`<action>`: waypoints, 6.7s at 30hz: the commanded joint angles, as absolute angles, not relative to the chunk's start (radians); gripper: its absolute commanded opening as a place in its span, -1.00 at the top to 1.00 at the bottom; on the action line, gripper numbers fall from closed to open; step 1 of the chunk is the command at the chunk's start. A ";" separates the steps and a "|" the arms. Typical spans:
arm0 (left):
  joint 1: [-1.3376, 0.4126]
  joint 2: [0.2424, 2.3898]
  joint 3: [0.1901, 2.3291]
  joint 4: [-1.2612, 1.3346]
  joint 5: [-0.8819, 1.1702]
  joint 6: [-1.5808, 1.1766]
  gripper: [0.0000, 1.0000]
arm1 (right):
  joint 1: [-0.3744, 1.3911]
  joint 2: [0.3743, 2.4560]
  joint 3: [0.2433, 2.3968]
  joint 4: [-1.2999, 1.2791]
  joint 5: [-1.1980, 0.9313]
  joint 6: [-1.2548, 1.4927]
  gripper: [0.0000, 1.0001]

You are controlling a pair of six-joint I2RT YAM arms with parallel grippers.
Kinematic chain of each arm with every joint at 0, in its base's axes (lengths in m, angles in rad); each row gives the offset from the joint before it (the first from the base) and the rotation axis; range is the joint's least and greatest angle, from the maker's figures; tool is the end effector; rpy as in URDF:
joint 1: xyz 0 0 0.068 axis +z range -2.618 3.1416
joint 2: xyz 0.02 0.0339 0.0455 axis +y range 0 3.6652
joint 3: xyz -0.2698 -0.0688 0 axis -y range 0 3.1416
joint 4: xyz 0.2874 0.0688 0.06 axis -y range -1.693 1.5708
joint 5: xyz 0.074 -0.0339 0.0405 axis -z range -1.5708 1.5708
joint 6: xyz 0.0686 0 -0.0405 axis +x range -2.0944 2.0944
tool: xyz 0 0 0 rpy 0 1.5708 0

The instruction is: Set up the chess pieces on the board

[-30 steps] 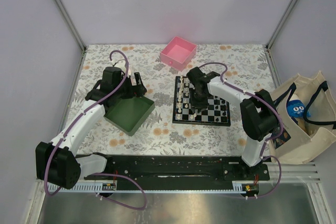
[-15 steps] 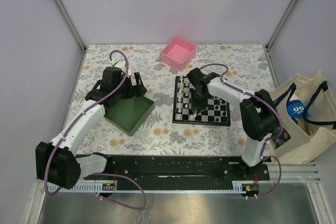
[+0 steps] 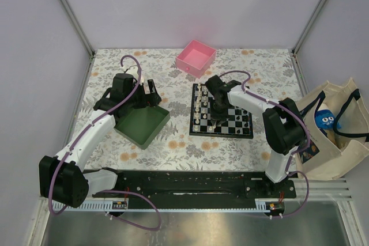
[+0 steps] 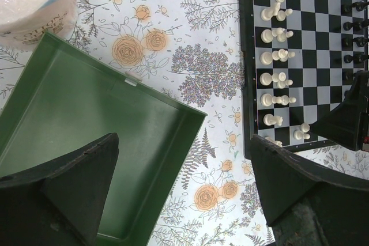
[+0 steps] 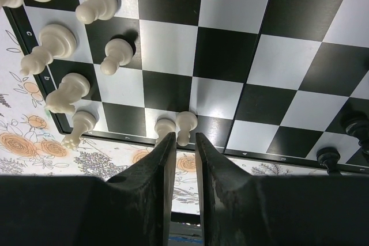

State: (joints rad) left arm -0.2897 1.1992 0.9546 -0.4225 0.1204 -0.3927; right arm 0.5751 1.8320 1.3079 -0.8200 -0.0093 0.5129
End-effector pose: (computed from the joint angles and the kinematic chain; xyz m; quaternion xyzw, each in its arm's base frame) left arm 0.3111 -0.1013 0.2656 -0.0200 0.8982 -0.1968 0.3926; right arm 0.3358 0.2184 0.1433 -0.0314 0.9931 0.0625 0.0944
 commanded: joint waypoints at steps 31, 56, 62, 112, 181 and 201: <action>-0.291 1.173 0.953 -0.371 0.132 -0.399 -0.98 | 0.595 1.862 1.423 -0.808 -0.044 0.471 0.74; -0.291 1.177 0.954 -0.373 0.132 -0.397 -0.98 | 0.627 1.939 1.480 -0.796 -0.080 0.480 0.72; -0.291 1.177 0.954 -0.373 0.132 -0.397 -0.98 | 0.629 1.950 1.483 -0.793 -0.080 0.476 0.66; -0.293 1.152 0.954 -0.382 0.135 -0.393 -0.98 | 0.629 1.764 1.361 -0.816 -0.006 0.466 0.10; -0.293 1.175 0.956 -0.376 0.135 -0.397 -0.98 | 0.660 1.850 1.358 -0.764 -0.115 0.479 0.70; -0.293 1.180 0.959 -0.374 0.140 -0.397 -0.98 | 0.675 1.899 1.381 -0.772 -0.110 0.479 0.65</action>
